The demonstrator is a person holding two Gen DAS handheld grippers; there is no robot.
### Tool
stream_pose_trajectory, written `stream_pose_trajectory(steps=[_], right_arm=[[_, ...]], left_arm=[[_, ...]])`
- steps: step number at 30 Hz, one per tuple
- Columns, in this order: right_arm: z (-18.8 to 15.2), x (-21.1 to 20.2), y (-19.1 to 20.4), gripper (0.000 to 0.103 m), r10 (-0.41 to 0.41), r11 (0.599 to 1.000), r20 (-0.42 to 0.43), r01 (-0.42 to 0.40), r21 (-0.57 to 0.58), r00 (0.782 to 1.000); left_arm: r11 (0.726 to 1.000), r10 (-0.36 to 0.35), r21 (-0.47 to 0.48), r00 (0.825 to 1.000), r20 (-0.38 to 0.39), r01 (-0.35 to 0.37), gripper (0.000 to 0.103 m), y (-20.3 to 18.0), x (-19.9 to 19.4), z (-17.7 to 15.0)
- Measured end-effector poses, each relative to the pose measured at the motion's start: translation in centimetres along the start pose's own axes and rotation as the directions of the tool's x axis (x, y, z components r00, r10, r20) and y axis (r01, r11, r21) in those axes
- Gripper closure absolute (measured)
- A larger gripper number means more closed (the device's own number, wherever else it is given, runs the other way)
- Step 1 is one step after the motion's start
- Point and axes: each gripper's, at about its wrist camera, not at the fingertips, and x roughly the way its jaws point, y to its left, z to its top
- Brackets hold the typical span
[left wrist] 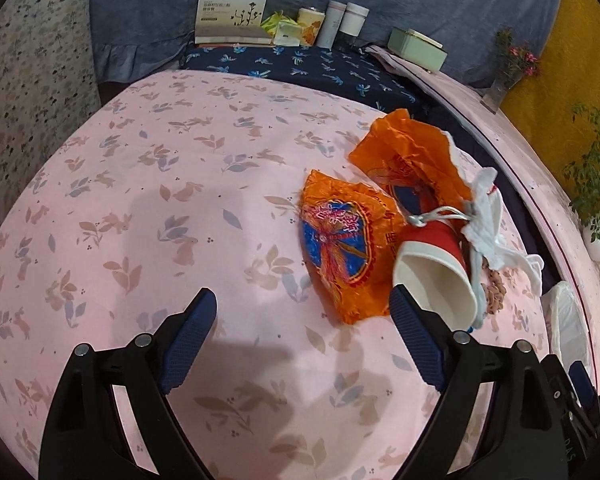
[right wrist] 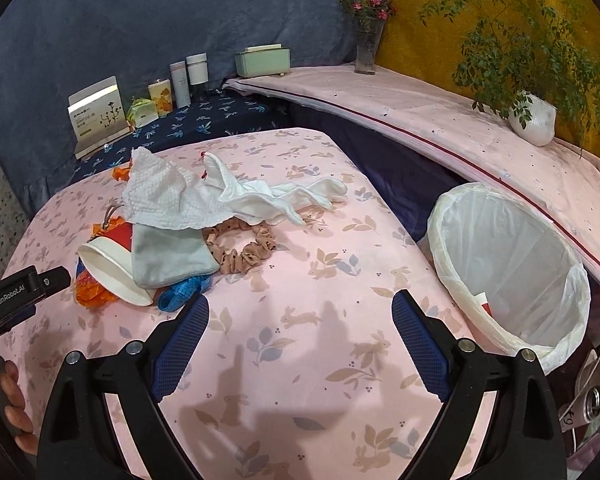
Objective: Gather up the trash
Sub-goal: 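Grasp the orange snack wrapper with the left tool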
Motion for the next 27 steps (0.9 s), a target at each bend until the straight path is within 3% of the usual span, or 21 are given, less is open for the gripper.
stream_pose_trajectory(steps=[8, 14, 16, 19, 27], right_arm=[[0.7, 0.9, 1.8, 0.015, 0.017, 0.999, -0.004, -0.017, -0.027, 1.0], [1.0, 1.9, 2.7, 0.015, 0.026, 0.999, -0.018, -0.027, -0.029, 1.0], [1.1, 2.2, 2.9, 0.015, 0.028, 0.999, -0.022, -0.028, -0.031, 0.999], [1.2, 2.5, 3.2, 0.015, 0.037, 0.999, -0.027, -0.038, -0.028, 0.999], [2.4, 3.0, 3.9, 0.014, 0.065, 0.998, -0.025, -0.065, -0.016, 0.998]], left_arm=[[1.0, -0.021, -0.013, 0.999, -0.036, 0.02, 0.031, 0.2, 2.3, 1.4], [0.999, -0.05, -0.003, 0.996, -0.072, 0.05, 0.05, -0.5, 4.0, 1.7], [0.998, -0.053, 0.012, 0.996, -0.073, 0.054, 0.062, -0.9, 4.2, 1.6], [0.996, -0.075, 0.033, 0.994, -0.082, 0.078, 0.094, -1.3, 4.3, 1.7], [0.995, -0.063, 0.072, 0.998, -0.008, 0.063, 0.1, -1.7, 2.3, 2.9]])
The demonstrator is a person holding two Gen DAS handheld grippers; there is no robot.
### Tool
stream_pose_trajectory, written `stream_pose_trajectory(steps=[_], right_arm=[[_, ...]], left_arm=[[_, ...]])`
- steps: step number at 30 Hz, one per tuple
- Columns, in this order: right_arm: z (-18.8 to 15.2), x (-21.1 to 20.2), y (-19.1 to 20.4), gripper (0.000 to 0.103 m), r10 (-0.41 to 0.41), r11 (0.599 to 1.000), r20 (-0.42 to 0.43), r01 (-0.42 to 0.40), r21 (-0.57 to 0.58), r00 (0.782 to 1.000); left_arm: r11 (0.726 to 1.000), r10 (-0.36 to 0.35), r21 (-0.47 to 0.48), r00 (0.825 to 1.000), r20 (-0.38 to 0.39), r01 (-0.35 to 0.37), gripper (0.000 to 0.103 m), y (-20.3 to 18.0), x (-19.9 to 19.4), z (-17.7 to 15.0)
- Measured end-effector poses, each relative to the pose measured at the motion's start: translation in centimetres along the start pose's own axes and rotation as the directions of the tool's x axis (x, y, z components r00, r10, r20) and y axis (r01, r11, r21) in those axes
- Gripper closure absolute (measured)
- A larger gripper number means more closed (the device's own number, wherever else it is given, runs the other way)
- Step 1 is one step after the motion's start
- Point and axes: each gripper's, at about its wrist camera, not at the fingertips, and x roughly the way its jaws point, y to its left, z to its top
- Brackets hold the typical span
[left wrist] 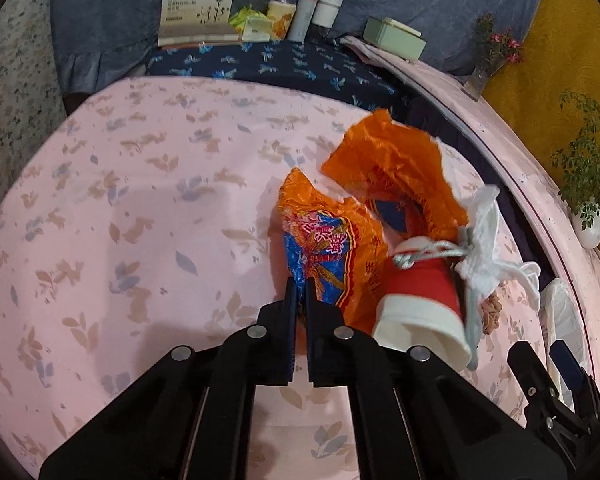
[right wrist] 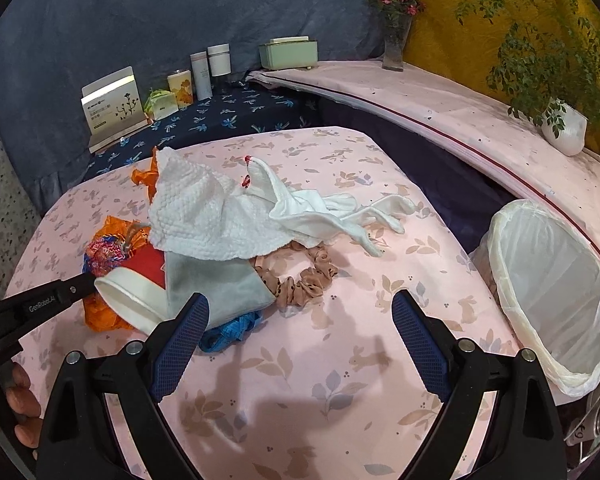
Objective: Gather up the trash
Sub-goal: 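Grasp the orange snack wrapper with the left tool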
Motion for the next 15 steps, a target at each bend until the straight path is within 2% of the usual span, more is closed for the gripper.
stream_pose_trajectory(steps=[9, 15], right_arm=[[2.2, -0.3, 0.4, 0.015, 0.046, 0.999, 0.031, -0.046, 0.014, 0.998], [3.3, 0.7, 1.9, 0.031, 0.122, 0.993, 0.002, -0.122, 0.012, 0.993]], left_arm=[[1.0, 0.005, -0.016, 0.996, 0.086, -0.004, 0.1, 0.2, -2.7, 2.7], [1.0, -0.012, -0.012, 0.994, 0.109, 0.013, 0.1, -0.5, -3.4, 3.7]])
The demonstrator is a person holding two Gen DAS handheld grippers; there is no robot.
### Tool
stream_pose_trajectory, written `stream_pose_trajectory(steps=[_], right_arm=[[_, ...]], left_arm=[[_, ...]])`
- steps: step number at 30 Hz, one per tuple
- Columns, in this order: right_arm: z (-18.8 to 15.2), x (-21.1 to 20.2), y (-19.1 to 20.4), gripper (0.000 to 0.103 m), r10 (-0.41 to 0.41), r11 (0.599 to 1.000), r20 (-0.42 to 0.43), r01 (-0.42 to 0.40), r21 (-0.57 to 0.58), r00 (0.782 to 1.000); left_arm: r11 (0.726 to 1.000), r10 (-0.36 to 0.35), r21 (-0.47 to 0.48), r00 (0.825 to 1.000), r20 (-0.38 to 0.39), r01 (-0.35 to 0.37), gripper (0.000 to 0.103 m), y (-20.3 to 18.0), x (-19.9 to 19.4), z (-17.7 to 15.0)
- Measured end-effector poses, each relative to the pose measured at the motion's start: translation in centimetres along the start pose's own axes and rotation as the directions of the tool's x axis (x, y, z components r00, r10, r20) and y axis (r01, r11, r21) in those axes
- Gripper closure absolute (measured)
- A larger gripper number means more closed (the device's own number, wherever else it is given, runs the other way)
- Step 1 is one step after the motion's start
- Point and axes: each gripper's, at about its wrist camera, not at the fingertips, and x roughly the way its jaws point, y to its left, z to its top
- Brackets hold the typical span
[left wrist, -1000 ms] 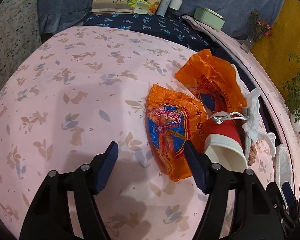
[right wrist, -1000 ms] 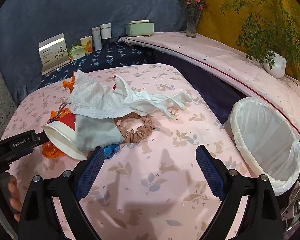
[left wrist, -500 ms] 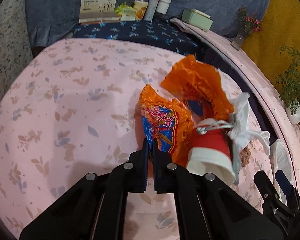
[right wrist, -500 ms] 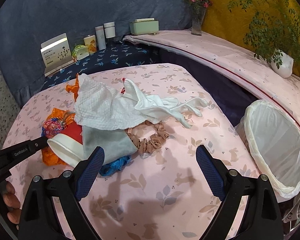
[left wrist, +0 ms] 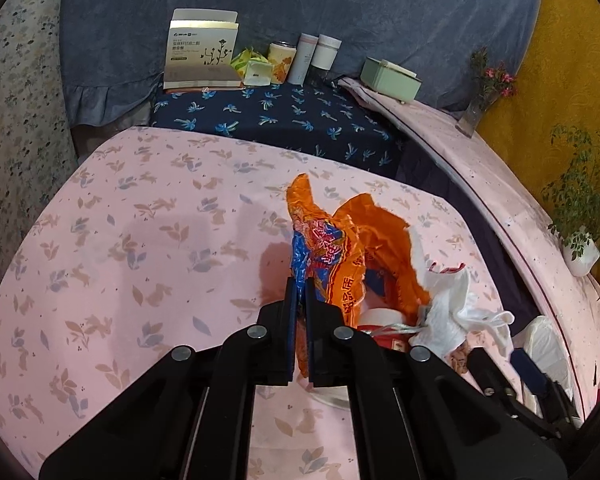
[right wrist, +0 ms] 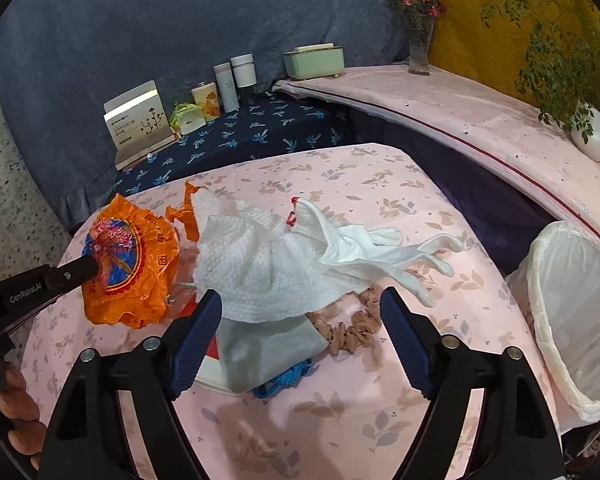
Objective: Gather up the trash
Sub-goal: 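Grasp the orange snack wrapper with the left tool, then close the right tool on the white tissue while the left tool holds the wrapper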
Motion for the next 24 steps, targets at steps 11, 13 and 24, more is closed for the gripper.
stream_pose_trajectory(steps=[11, 13, 24], right_arm=[[0.3, 3.0, 3.1, 0.054, 0.063, 0.997, -0.05, -0.066, -0.05, 0.997], [0.3, 3.5, 3.1, 0.066, 0.075, 0.996, -0.065, -0.078, -0.049, 0.995], [1.0, 0.6, 2.5, 0.097, 0.113, 0.993, -0.026, -0.114, -0.036, 0.993]], left_arm=[[1.0, -0.007, 0.018, 1.0, 0.003, 0.007, 0.1, -0.7, 0.0, 0.3], [1.0, -0.007, 0.021, 1.0, 0.001, 0.007, 0.1, -0.8, 0.1, 0.2], [0.999, -0.021, 0.039, 1.0, 0.017, 0.021, 0.1, -2.1, -1.5, -0.2]])
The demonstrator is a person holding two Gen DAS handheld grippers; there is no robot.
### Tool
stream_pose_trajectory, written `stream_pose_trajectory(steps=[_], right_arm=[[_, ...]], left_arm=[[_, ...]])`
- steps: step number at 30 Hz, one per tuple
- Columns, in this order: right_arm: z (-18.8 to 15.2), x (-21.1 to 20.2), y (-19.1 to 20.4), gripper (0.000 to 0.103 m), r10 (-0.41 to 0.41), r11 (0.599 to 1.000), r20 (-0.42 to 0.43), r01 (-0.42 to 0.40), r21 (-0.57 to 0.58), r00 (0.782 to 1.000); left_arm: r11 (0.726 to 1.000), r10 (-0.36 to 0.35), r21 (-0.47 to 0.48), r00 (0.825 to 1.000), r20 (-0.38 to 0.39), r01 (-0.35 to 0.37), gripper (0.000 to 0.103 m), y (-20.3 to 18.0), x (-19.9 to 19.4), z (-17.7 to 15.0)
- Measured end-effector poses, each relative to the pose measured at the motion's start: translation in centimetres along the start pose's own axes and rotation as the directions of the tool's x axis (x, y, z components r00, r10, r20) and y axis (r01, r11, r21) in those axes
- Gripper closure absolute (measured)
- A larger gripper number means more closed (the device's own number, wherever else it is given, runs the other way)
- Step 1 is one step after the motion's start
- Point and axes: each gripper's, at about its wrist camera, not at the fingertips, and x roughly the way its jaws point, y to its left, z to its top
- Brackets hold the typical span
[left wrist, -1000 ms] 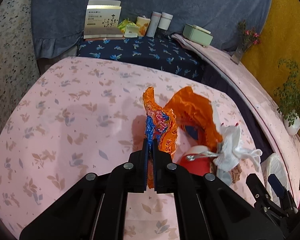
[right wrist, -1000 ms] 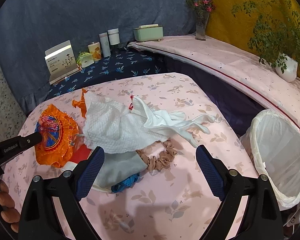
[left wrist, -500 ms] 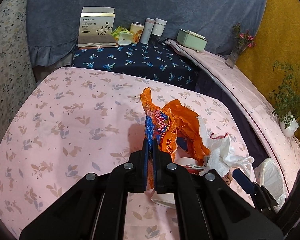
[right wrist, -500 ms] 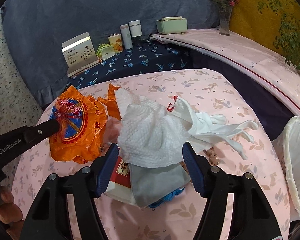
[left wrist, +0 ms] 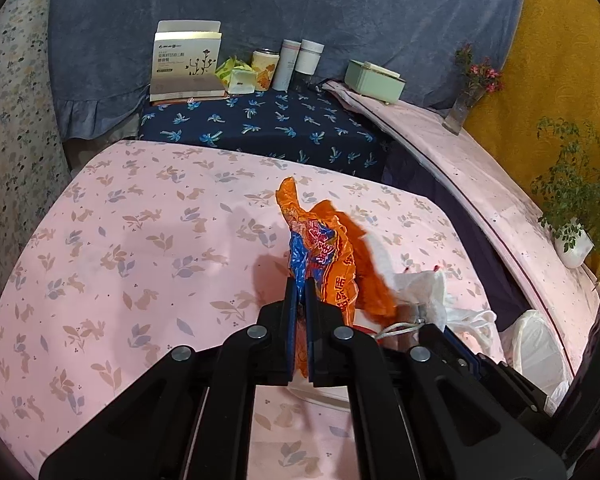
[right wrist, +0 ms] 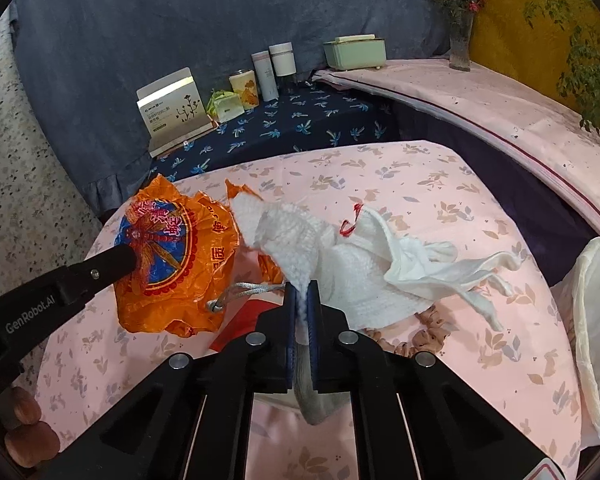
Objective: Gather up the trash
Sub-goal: 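Close the right tool on the white tissue while the left tool holds the wrapper, then carry wrapper and tissue over the bin and open both tools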
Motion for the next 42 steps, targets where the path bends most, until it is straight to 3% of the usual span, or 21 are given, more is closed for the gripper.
stream_pose_trajectory(steps=[16, 31, 42], right_arm=[[1.7, -10.4, -4.5, 0.098, 0.005, 0.997, 0.174, -0.019, 0.076, 0.985], [1.9, -17.3, -12.2, 0.098, -0.079, 0.983, 0.291, 0.027, 0.181, 0.954], [1.0, -19.8, -18.8, 0.098, -0.17, 0.96, 0.31, 0.087, 0.266, 0.935]], left_arm=[[0.995, -0.057, 0.083, 0.996, 0.065, 0.051, 0.1, -6.1, -5.8, -0.5], [0.975, -0.121, 0.197, 0.99, 0.074, 0.104, 0.1, -13.8, -8.4, -2.1], [0.94, -0.188, 0.292, 0.982, 0.013, 0.176, 0.1, -20.7, -7.9, -4.5]])
